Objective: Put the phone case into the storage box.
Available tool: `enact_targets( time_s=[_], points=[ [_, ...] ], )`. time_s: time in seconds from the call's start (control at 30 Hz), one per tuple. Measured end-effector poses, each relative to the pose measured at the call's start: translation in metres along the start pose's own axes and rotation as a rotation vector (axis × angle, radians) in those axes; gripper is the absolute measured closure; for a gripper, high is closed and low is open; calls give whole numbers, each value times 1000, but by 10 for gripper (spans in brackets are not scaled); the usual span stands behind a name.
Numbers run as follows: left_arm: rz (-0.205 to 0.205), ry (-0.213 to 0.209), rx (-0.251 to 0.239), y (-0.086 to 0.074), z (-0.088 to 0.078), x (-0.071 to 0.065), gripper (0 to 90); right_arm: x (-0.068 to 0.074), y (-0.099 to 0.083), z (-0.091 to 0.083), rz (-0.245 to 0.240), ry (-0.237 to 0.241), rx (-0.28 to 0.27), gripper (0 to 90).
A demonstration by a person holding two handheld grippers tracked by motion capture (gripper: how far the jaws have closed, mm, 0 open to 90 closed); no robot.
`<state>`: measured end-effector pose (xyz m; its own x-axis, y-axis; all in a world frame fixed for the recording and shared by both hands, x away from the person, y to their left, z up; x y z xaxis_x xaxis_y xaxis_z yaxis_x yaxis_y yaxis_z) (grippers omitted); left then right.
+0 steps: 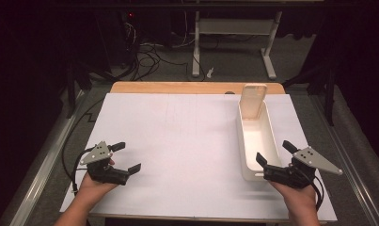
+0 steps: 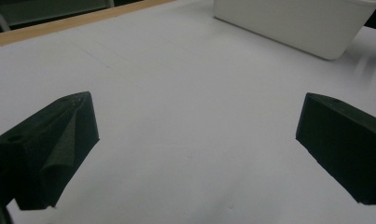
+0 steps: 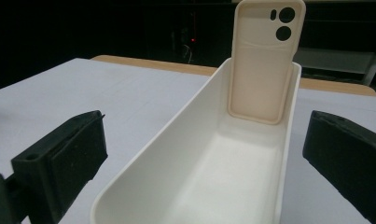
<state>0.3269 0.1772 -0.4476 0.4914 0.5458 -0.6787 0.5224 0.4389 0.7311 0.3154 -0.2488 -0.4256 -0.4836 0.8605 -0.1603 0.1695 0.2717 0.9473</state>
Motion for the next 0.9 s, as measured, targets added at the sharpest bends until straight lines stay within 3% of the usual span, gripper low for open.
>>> enact_targets(
  time_s=[0.17, 0.9],
  points=[
    [-2, -7, -4, 0, -1, -2, 4, 5, -8, -6, -24, 6, -3, 1],
    [-3, -9, 14, -4, 2, -1, 3, 2, -11, -9, 0, 12, -43, 1]
  ],
)
Point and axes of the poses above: each handheld gripper's, and its own axes: z roughly forward along the jaws, y roughly out of its top, x roughly to its left, the point moved 6 cm from there along z, roughly forward along the jaws, and after that the axes turned 13 degrees about -z, right-handed, at the moved point
